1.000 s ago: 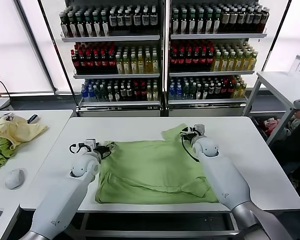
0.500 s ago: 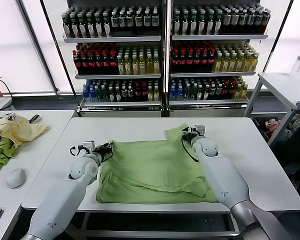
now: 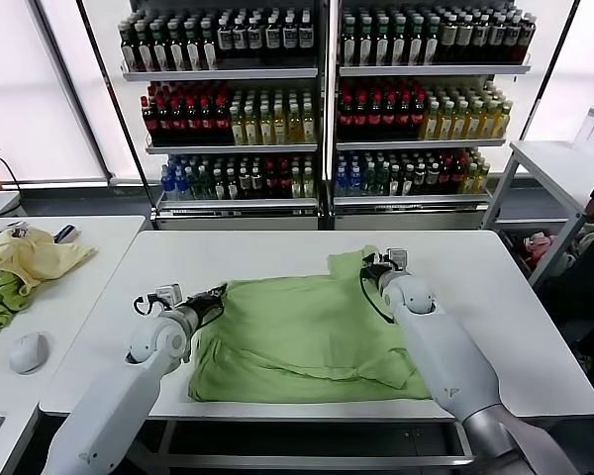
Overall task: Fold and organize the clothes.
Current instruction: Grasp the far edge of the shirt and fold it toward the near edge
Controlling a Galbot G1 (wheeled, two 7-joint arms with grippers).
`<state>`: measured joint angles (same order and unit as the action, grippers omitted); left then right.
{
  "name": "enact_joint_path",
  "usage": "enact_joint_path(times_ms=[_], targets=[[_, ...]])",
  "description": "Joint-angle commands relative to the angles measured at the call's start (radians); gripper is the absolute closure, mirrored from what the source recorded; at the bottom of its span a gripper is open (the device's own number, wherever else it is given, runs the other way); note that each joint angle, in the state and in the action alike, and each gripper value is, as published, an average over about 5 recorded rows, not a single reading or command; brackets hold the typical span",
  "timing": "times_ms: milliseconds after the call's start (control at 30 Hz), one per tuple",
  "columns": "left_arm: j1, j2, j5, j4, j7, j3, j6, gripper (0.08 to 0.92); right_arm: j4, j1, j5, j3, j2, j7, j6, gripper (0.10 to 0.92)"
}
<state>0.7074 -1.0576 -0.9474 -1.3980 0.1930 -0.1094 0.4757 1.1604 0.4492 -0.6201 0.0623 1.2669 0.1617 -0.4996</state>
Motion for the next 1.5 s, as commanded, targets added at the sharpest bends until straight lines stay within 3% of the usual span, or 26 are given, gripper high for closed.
enact_joint_path(times_ms=[33,233,567,800,1333,1500], targets=[[0.092,0.061,-0.109,-0.225,0.0,-0.091,-0.065,0.91,0.317,0.133,-0.046,0.05,-0.084,0.01,0.02,0.909],[0.162,0.09,-0.158,-0.305,0.015,-0.15,-0.062,0.91,0.456,0.255,-0.061,0.107,-0.14,0.019,0.017,0.909],[0.384,0.138,-0.169,-0.514,0.024,-0.24,-0.034,0.91,0.719,0.521,-0.06,0.233,-0.175,0.037,0.005,0.909],[0.503,0.157,-0.054,-0.571,0.021,-0.253,-0.019,0.91,0.861,0.738,-0.03,0.32,-0.162,0.054,0.002,0.909],[0.488,0.102,0.247,-0.494,0.009,-0.168,-0.024,0.91,0.777,0.791,0.041,0.343,-0.103,0.097,-0.006,0.909],[0.5,0.076,0.326,-0.505,0.026,-0.165,-0.046,0.849,0.784,0.791,0.109,0.322,-0.092,0.083,-0.008,0.835]])
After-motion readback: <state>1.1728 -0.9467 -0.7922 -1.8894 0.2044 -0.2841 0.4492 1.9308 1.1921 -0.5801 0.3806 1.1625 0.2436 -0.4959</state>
